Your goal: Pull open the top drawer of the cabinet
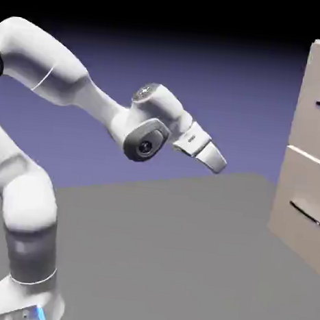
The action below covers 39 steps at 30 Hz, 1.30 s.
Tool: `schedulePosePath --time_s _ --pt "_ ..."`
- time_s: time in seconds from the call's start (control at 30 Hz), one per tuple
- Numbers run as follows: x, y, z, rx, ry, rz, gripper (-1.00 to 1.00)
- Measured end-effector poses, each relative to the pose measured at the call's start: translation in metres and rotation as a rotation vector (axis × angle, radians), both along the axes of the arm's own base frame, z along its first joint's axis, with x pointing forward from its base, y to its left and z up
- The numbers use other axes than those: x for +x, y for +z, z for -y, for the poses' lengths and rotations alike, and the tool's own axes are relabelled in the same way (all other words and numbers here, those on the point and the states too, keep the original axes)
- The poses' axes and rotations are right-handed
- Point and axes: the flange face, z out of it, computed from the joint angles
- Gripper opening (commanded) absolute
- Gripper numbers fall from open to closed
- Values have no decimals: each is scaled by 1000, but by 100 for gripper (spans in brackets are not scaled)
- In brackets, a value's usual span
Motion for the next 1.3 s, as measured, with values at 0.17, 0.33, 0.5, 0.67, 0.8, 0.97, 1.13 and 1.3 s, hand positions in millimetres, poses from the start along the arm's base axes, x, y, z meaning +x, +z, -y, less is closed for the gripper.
schedulePosePath --time_s 0.17,0.33,0.5,0.67,0.8,0.97,1.13,1.3 --pt "32 14 24 169 -105 10 0" --pt "62 21 49 328 -211 21 0" --pt "90 23 71 476 -316 37 0" --pt "116 22 91 612 -417 61 0" --pt "136 21 103 714 -494 89 0" --pt "159 19 114 832 -579 134 0" --pt "182 19 118 942 -648 192 0" --pt "204 22 116 1045 -699 261 0"
